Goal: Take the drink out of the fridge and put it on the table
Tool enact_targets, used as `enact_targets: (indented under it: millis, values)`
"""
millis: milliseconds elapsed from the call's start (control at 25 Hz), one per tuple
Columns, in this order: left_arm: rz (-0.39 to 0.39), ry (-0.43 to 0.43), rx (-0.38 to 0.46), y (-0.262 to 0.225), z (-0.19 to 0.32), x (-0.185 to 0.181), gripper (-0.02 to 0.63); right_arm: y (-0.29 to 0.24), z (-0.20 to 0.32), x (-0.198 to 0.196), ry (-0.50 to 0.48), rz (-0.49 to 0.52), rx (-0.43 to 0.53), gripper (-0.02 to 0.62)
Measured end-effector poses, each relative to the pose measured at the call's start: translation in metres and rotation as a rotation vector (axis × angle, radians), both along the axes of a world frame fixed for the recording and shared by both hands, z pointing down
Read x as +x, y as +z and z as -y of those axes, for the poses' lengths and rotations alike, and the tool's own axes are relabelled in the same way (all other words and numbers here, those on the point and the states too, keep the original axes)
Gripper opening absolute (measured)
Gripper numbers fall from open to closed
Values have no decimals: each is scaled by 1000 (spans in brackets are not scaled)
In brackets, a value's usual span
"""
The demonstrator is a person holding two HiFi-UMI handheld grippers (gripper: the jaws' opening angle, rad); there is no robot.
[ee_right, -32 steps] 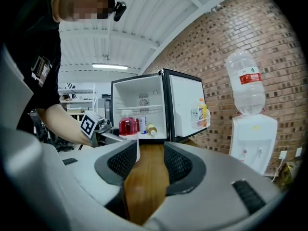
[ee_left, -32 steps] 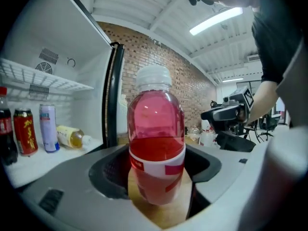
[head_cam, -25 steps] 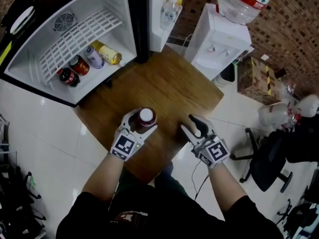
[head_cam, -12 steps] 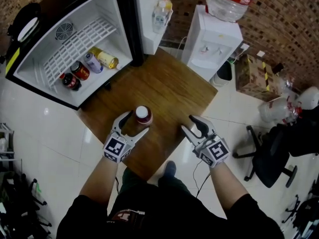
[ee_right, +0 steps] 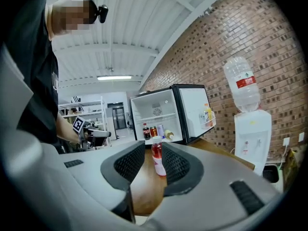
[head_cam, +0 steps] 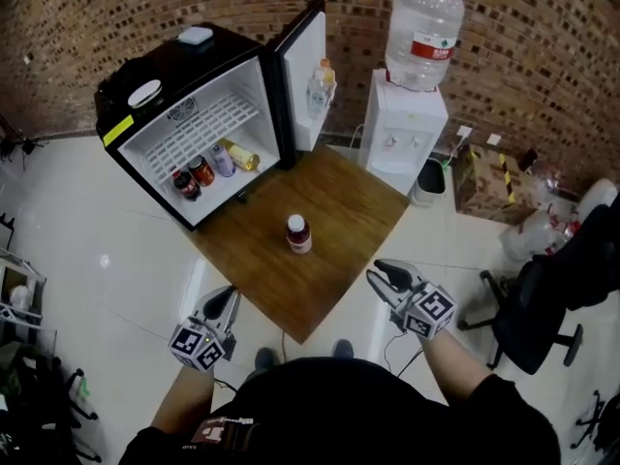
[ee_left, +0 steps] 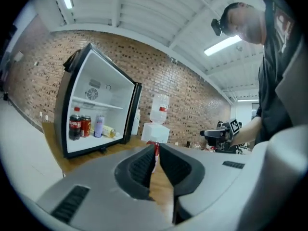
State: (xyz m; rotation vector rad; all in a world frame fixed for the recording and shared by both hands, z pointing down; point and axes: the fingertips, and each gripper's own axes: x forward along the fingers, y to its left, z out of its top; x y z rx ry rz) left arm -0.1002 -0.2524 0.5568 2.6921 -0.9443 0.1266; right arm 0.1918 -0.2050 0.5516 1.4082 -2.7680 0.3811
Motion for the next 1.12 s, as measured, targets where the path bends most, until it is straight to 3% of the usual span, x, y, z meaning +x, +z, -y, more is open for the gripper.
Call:
enact_targets:
  millis: [40, 200, 440, 600, 880, 1120]
  values:
    - [-18, 0, 11, -11, -5, -12, 11, -9, -10, -15, -8, 3, 4, 98]
    - [-64, 96, 61, -44, -15, -61, 11, -46, -41, -82, -7, -11, 46, 3]
    - [-122, 237, -15, -60, -64, -166, 11, -70, -91, -201, 74, 84, 21, 0]
    - [-137, 267, -64, -73, -103, -206, 11, -92, -131, -240, 117, 124, -6, 0]
    - [-163, 315, -75, -99, -166, -201, 11, -127, -199, -233, 142, 116, 13, 0]
    - [-148, 311, -71, -107, -252, -136, 11, -127, -289, -195, 58, 73, 31, 0]
